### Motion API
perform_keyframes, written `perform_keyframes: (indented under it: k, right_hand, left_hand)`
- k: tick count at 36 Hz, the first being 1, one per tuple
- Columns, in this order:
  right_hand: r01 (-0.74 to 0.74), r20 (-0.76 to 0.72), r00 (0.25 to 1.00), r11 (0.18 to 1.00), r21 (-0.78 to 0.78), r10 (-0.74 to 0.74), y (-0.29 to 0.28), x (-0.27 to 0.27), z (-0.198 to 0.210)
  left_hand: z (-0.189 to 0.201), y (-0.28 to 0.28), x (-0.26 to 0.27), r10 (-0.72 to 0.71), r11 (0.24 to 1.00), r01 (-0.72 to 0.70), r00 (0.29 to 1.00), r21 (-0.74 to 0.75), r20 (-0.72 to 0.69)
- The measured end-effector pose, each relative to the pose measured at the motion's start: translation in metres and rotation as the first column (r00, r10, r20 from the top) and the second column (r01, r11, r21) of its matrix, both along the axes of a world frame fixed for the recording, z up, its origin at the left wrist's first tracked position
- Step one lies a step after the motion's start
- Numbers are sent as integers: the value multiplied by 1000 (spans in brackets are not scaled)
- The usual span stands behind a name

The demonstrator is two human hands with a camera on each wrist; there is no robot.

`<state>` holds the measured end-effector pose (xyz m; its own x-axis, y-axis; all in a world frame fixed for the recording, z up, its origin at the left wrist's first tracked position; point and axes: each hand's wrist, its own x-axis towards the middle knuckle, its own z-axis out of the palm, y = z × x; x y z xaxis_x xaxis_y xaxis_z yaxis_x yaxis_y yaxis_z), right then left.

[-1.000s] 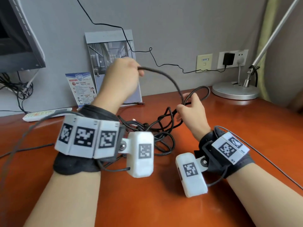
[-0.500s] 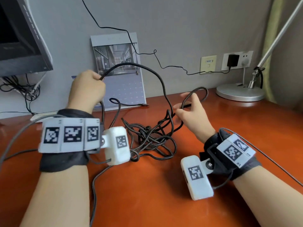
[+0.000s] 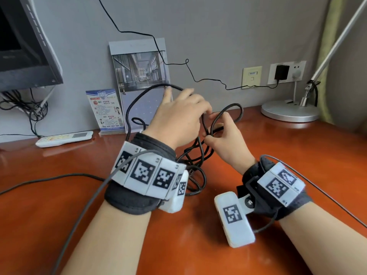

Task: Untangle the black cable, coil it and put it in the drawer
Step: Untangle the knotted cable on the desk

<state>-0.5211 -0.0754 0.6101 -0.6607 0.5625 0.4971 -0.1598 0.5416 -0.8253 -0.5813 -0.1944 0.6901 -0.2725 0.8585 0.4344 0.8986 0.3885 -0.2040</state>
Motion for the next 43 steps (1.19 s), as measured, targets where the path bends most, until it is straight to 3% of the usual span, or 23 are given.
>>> perform_keyframes:
  k: [6,10,15,18,21,24,26,28,30,33,40,43]
  right_hand:
    - [-41,5,999,998,-55,41,-3,3,2]
    - [-82,12,996,991,-107,84,-4,5,3]
    - [-138,25,989,974,-178,145,-5,8,4]
    - [-150,16,987,958,-245,159,-4,6,5]
    - [-141,-13,989,926,-351,146,-1,4,4]
    - [-62,-103,995,892,-448,17,4,2,1]
    - [-26,-160,986,888,-460,-54,8,1,0]
    - [-42,-160,987,903,-428,-30,12,1,-2]
    - [-69,-127,992,911,-408,18,15,2,-4]
    - [-19,-42,999,922,-387,3,17,-1,-6]
    - [209,189,969,933,-294,-158,21,-2,-5]
    - [270,256,945,923,-273,-201,19,-1,-3]
  left_hand:
    - [0,-3,-6,160,987,-156,980,43,-116]
    - [11,-10,-8,161,954,-127,981,273,-107]
    - [30,-23,-13,10,758,-91,992,646,129]
    - [35,-33,-20,-72,654,-136,968,744,239]
    - [36,-39,-31,-130,610,-191,933,769,334]
    - [33,-42,-39,-179,603,-255,880,756,439]
    - [32,-49,-46,-252,587,-343,783,733,568]
    - [31,-57,-52,-330,574,-425,662,699,673]
    - [30,-64,-57,-341,545,-489,613,681,713]
    - [29,-75,-66,-303,439,-575,629,691,716]
    - [30,-113,-100,-517,278,-719,446,637,730]
    - [30,-126,-99,-552,206,-765,424,610,718]
